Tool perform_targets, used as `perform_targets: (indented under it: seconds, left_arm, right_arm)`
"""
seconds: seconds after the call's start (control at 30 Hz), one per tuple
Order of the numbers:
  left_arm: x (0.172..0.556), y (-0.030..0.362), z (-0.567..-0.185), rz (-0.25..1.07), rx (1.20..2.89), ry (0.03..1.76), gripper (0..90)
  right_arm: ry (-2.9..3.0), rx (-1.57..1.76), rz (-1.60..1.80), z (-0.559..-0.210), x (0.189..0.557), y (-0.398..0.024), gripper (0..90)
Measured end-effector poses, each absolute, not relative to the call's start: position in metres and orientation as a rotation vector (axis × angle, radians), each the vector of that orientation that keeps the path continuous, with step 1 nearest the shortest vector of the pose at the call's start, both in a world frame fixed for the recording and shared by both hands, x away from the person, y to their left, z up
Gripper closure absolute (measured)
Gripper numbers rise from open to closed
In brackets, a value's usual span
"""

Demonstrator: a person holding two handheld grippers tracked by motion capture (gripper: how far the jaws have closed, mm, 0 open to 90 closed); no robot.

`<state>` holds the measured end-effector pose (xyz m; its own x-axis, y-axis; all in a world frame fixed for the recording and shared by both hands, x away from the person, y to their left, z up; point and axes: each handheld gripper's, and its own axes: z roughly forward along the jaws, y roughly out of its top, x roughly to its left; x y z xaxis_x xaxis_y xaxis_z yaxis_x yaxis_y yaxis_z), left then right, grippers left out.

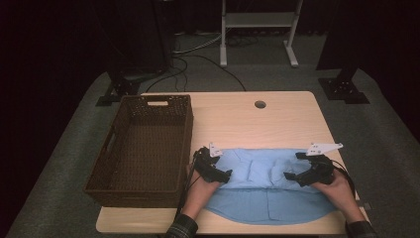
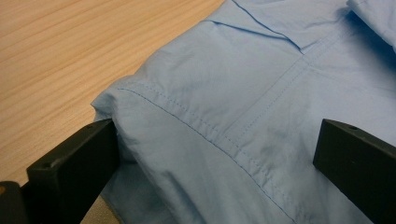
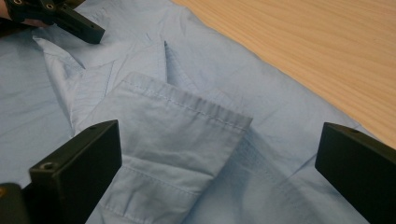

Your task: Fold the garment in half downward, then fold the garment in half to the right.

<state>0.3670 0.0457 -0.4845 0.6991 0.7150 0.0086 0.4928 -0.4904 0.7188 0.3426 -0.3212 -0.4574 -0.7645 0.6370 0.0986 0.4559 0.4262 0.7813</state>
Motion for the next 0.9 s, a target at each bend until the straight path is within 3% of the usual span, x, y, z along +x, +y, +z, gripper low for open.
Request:
perform_targets:
  seconds: [0.13,0.2,0.33,0.53,0.73,0.9]
  left_arm:
    - [0.367,0.046,-0.484,0.4,2.191,0.917,0.0]
    - [0.367,0.046,-0.484,0.4,2.192,0.918,0.0]
    - [0.367,0.046,-0.484,0.4,2.192,0.918,0.0]
    - [0.367,0.046,-0.484,0.4,2.191,0.918,0.0]
    - [0.367,0.046,-0.485,0.401,2.191,0.918,0.0]
    - [0.367,0.046,-0.485,0.401,2.191,0.917,0.0]
  right_arm:
    - [2.495,0.955,1.26,-0.458,0.345,-0.318,0.0]
    - [2.503,0.952,1.271,-0.458,0.345,-0.317,7.8]
    - [2.531,0.959,1.278,-0.459,0.348,-0.315,8.8]
    - [2.583,0.972,1.293,-0.463,0.353,-0.314,18.4]
    - [2.626,0.944,1.296,-0.464,0.354,-0.312,38.3]
    - [2.618,0.923,1.274,-0.462,0.351,-0.312,70.8]
